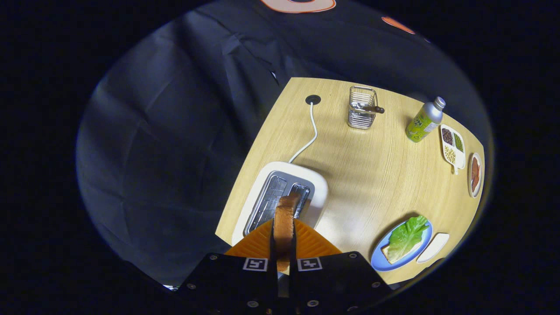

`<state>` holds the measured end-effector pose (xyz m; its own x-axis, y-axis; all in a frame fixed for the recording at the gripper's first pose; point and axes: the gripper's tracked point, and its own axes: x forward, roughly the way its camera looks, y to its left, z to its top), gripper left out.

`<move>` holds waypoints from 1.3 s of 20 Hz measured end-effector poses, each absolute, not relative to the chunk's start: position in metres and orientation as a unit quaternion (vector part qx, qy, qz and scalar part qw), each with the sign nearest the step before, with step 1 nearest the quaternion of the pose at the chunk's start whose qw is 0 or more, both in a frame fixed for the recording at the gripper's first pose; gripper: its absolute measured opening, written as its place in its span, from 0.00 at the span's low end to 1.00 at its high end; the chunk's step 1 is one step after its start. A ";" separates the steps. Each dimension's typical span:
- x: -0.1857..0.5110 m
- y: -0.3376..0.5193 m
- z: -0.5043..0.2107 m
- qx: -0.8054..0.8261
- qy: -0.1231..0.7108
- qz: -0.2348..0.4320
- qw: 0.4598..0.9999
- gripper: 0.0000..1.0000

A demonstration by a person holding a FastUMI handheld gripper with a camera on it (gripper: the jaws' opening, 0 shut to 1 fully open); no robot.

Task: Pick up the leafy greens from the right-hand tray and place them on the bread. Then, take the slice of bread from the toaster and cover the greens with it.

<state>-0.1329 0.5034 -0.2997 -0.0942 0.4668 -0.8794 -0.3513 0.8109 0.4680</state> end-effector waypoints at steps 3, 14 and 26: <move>-0.123 0.480 -0.280 0.085 0.659 0.315 0.678 0.10; -0.094 0.341 -0.246 0.192 0.615 0.280 0.712 0.10; -0.113 0.262 -0.302 0.274 0.619 0.262 0.687 0.10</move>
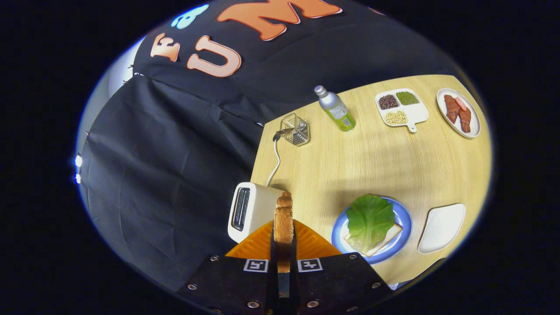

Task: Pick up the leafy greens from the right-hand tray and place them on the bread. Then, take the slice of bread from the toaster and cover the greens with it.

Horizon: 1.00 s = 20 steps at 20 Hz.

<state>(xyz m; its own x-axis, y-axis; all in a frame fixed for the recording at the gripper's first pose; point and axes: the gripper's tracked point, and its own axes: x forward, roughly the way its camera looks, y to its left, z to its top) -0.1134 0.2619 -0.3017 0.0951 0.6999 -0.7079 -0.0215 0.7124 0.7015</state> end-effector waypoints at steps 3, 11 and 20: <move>-0.122 0.252 -0.319 0.281 0.621 0.266 0.682 0.10; -0.136 0.229 -0.367 0.302 0.630 0.257 0.667 0.10; -0.159 0.213 -0.429 0.313 0.643 0.231 0.659 0.10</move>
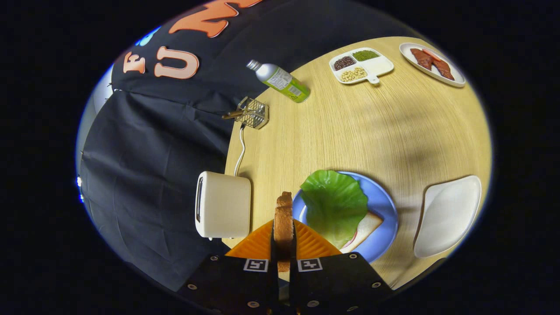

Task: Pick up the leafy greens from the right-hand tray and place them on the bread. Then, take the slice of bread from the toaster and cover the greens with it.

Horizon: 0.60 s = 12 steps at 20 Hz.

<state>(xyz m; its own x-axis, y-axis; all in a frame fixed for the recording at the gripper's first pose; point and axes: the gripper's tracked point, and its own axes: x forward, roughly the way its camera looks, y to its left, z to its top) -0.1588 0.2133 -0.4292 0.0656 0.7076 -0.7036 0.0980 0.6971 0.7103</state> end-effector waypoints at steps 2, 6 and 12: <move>-0.165 0.211 -0.442 0.317 0.651 0.220 0.653 0.10; -0.177 0.203 -0.462 0.311 0.662 0.199 0.653 0.10; -0.179 0.182 -0.482 0.268 0.663 0.175 0.677 0.17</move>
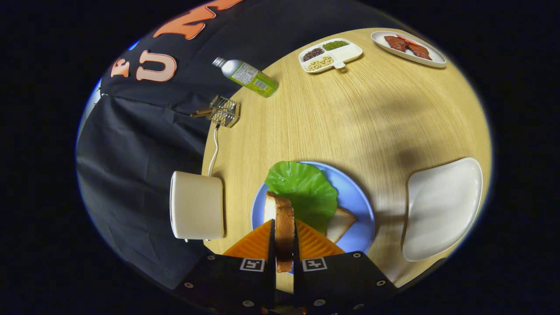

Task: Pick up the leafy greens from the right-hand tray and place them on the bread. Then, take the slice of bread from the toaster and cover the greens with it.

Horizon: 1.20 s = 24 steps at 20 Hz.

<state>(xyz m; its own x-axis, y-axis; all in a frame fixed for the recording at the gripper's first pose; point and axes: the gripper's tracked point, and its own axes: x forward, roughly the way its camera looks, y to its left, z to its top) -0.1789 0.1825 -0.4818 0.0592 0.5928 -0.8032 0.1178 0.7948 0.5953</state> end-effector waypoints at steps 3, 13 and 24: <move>-0.177 0.174 -0.485 0.245 0.656 0.169 0.694 0.31; -0.145 0.150 -0.453 0.183 0.595 0.174 0.763 0.93; -0.057 0.120 -0.289 0.084 0.420 0.188 0.884 0.98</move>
